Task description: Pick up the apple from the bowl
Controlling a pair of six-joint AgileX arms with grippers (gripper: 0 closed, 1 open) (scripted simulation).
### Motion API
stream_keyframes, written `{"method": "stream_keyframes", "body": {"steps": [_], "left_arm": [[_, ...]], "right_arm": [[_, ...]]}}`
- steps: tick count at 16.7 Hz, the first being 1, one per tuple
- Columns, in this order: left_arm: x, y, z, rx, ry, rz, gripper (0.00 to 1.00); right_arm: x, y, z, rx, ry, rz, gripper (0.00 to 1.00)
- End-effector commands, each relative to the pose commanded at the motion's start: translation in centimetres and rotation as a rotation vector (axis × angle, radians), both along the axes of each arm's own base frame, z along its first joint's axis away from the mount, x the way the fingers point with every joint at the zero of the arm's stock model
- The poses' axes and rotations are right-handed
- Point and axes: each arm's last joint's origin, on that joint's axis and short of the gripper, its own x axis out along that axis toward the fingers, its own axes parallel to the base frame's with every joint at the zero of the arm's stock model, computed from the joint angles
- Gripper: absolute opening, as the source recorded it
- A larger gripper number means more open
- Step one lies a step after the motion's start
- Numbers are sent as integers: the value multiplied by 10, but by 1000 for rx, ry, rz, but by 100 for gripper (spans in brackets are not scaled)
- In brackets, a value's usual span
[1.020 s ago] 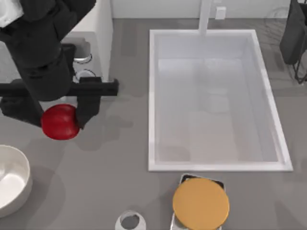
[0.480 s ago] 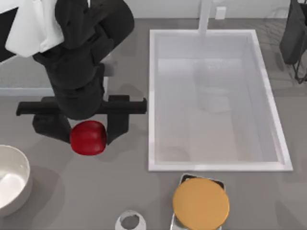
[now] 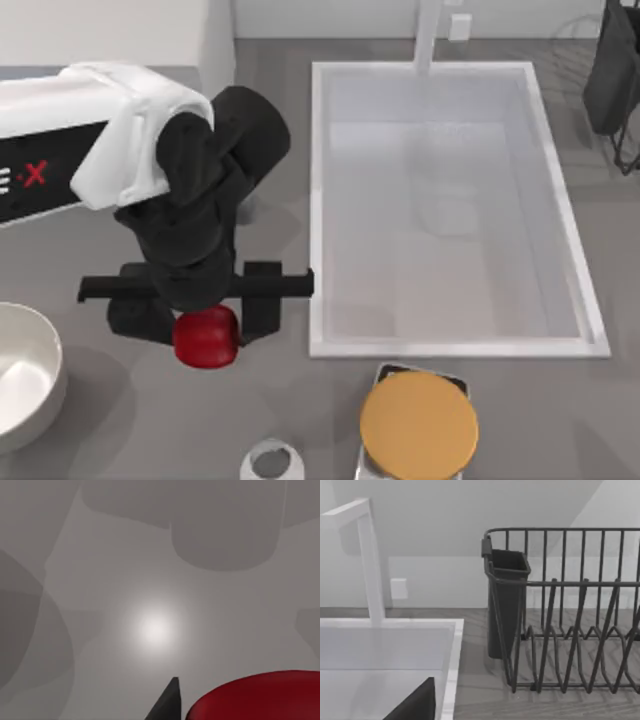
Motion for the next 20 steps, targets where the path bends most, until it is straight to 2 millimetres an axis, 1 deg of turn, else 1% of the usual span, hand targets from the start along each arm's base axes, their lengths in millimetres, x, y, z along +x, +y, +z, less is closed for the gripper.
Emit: {"method": "stream_keyframes", "body": {"steps": [2,3,7,20], "left_arm": [[-3,2,-20,6,9,0,0],[-4,2,-25,9,13,0,0],[-5,3,-28,10,15,-1,0],[-5,3,-28,10,15,-1,98]], "right_arm": [[0,0,0,0,0,0,100],[0,0,0,0,0,0,100],[0,0,0,0,0,0,100],[0,0,0,0,0,0,100]]}}
